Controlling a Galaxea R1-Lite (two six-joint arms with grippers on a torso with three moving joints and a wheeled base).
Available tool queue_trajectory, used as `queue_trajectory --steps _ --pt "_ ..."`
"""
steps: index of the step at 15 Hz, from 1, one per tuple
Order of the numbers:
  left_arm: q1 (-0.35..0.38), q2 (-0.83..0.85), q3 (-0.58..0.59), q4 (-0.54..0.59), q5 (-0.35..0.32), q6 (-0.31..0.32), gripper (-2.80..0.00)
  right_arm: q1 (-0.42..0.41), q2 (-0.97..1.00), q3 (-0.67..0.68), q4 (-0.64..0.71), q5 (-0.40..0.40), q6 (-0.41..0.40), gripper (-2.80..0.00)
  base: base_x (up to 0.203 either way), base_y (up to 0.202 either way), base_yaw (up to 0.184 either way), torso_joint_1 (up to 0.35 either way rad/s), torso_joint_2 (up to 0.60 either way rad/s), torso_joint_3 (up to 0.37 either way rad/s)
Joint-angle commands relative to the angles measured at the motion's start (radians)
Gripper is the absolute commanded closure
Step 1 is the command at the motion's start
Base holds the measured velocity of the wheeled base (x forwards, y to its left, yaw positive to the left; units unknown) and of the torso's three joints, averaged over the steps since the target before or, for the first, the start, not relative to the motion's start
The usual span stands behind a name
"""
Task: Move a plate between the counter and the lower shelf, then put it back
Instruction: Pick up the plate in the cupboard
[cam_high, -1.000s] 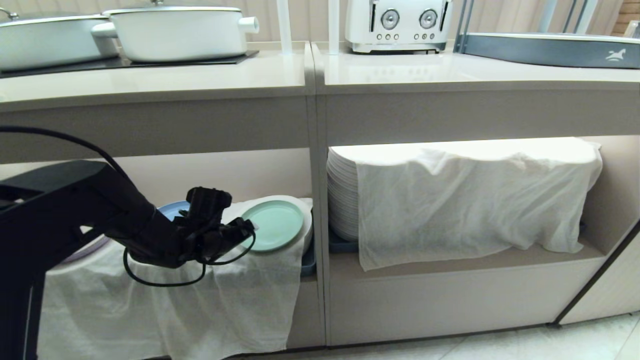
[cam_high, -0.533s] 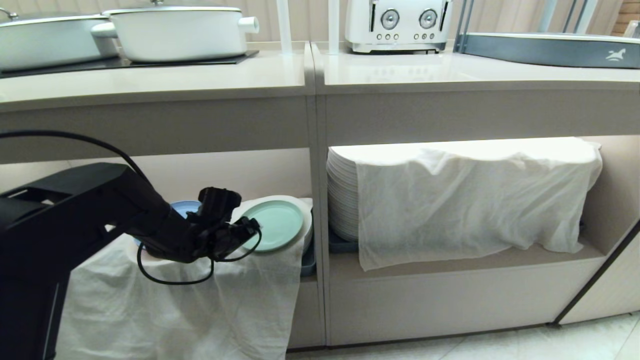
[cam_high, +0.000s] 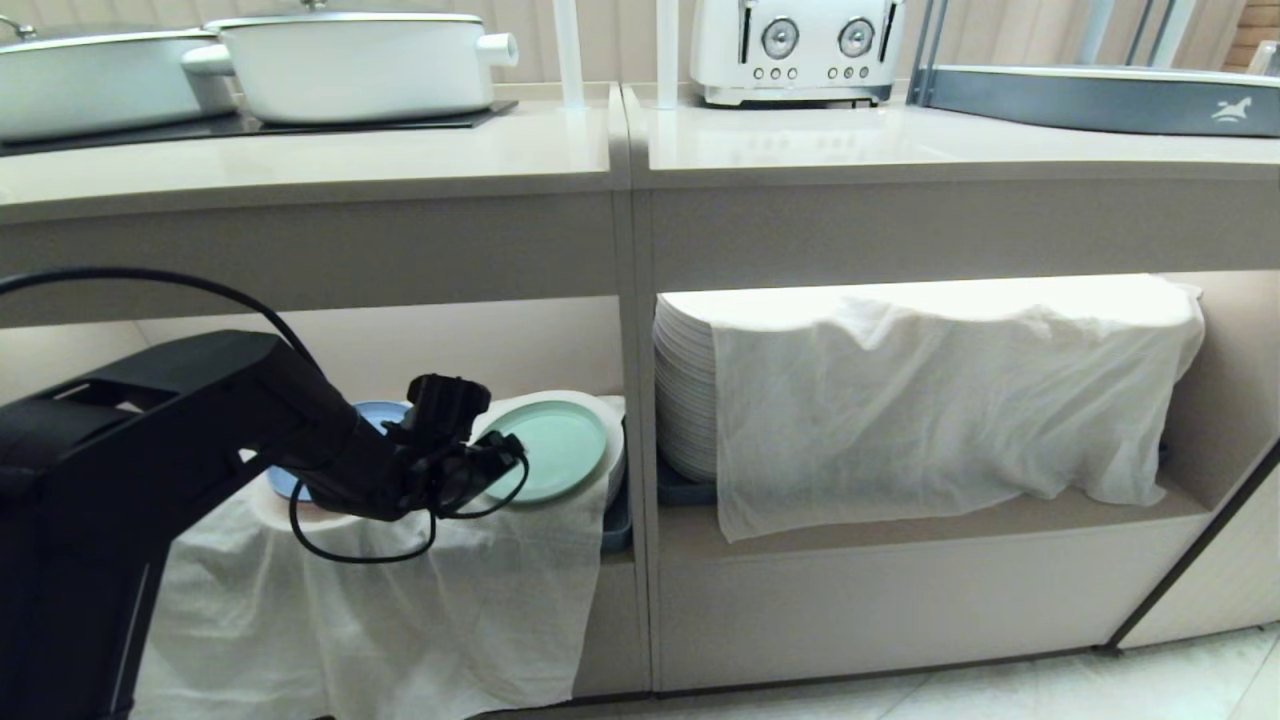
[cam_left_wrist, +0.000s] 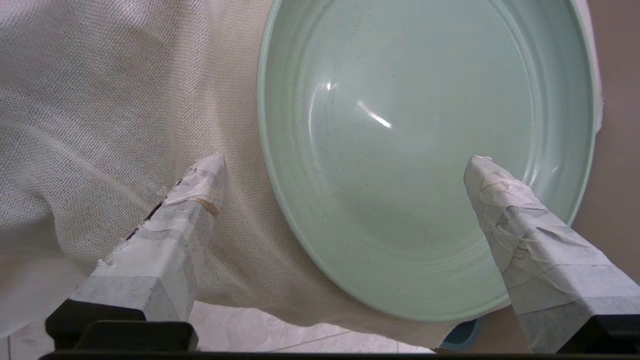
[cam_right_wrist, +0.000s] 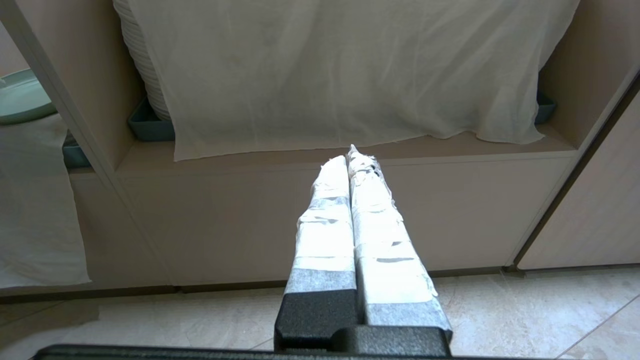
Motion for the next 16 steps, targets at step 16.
queue_trajectory --steps 16 --pt "-0.009 0.023 -0.047 0.018 0.036 -0.003 -2.8 0.0 0.0 0.0 0.0 -0.001 0.0 0.0 0.0 0.0 0.0 0.0 0.0 0.0"
